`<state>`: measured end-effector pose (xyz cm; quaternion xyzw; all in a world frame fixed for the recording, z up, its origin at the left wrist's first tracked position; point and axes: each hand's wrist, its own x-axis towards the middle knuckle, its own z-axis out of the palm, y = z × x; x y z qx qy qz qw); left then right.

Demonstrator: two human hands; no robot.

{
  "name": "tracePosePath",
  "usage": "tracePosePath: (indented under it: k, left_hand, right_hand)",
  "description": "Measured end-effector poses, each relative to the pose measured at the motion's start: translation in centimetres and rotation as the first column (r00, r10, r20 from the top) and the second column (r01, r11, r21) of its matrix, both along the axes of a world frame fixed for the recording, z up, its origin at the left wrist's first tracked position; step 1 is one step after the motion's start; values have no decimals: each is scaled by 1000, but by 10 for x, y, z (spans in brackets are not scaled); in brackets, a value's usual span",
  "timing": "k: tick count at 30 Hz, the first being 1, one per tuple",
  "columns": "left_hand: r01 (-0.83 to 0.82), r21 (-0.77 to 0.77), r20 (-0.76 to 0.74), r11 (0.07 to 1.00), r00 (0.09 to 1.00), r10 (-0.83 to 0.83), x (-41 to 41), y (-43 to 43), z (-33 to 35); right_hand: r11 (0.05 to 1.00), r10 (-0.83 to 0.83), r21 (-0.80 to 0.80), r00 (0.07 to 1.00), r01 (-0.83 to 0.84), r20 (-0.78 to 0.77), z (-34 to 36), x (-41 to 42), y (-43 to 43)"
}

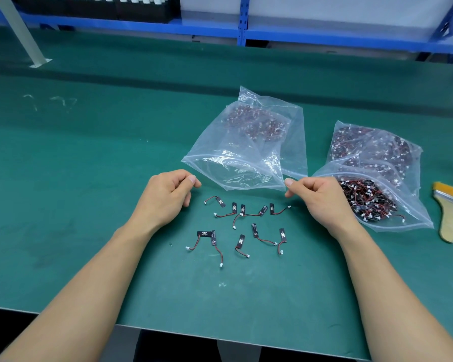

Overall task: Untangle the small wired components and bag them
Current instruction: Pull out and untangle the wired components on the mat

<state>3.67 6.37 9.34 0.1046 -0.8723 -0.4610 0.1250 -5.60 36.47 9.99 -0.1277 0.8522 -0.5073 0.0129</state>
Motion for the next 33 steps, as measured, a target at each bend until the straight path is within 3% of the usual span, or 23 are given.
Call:
tracePosePath:
  k: [33]
  left_hand:
    - [23,-20,8,1000,1000,-23,0,-2,-3]
  right_hand:
    - [1000,-12,15,999,11,33,6,5,-2]
